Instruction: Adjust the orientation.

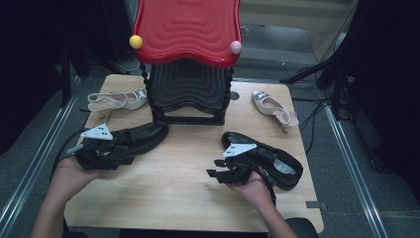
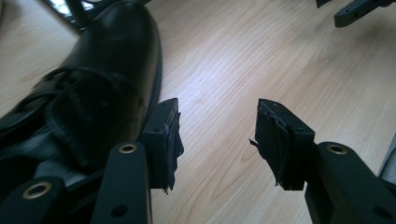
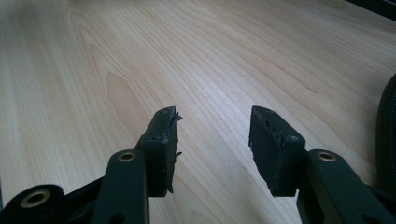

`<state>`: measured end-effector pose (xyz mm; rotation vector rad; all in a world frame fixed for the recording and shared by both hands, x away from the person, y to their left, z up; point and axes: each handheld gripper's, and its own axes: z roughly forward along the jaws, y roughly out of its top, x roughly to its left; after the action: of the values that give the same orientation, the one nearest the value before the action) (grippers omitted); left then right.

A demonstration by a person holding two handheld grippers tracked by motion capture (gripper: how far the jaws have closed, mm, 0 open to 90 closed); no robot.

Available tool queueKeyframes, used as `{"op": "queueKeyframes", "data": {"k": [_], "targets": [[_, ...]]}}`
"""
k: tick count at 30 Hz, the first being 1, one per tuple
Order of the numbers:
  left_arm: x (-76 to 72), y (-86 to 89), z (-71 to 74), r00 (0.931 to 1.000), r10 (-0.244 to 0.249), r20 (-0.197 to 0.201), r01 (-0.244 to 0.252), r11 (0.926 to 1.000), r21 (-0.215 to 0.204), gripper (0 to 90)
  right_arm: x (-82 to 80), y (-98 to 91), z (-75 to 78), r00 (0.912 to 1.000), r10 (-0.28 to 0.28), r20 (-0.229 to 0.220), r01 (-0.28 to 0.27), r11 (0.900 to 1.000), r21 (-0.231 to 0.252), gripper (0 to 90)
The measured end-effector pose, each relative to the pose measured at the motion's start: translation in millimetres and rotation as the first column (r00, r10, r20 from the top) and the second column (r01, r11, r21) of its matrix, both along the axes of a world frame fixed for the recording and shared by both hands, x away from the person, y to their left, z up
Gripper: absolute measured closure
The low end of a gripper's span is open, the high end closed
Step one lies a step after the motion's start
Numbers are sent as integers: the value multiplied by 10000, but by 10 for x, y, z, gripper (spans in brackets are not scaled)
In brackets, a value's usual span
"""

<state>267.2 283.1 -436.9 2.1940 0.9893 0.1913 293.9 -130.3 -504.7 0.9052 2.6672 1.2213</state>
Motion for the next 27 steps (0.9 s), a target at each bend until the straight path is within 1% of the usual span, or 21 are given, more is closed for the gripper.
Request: {"op": "queueKeyframes", "data": {"k": [3,5,6,7,8,10,13,14,15,16,19,21,23,25,27], "targets": [[-13,109,38,9997,250,45,-250,9997,-18,505,0,8,-8,10000,49,30,-48,9999,-131,519],[-21,176,55,9992,407,22,-407,9992,13,504,-1,10,-10,10000,59,20,-58,9999,-142,514],[-23,226,66,9989,464,-57,-464,9989,28,503,-1,10,-11,10000,51,35,-50,9999,-162,513],[-28,264,70,9982,606,-30,-606,9982,11,502,1,11,-15,10000,72,32,-72,9998,-176,511],[-29,303,72,9974,716,-90,-717,9974,-56,501,2,12,-19,10000,81,26,-80,9998,-202,508],[-27,378,66,9958,908,-100,-908,9959,28,495,3,17,-25,9999,109,15,-109,9995,-280,504],[7,476,8,9921,1240,-208,-1237,9922,160,490,1,25,-32,9999,143,55,-141,9993,-343,500],[24,497,-22,9899,1404,-172,-1399,9898,275,490,3,32,-40,9998,181,36,-180,9992,-370,497],[51,515,-56,9887,1472,-280,-1465,9888,283,490,3,32,-40,9998,181,36,-180,9992,-370,497],[83,524,-93,9887,1442,-418,-1434,9894,214,489,1,36,-42,9999,153,16,-152,9991,-392,496],[181,468,-198,9899,1300,-566,-1287,9913,269,490,2,44,-50,9998,177,21,-176,9990,-404,486],[247,404,-253,9907,1230,-583,-1207,9919,402,489,0,46,-53,9999,146,2,-145,9990,-424,460],[306,336,-295,9919,1116,-604,-1085,9927,525,489,-2,43,-52,9999,138,-27,-139,9990,-417,460],[371,274,-334,9920,1027,-733,-984,9933,601,491,-5,30,-50,9999,126,-53,-128,9993,-343,459],[423,221,-366,9934,892,-720,-846,9943,648,496,-10,19,-47,10000,62,-74,-64,9995,-295,459]]}}
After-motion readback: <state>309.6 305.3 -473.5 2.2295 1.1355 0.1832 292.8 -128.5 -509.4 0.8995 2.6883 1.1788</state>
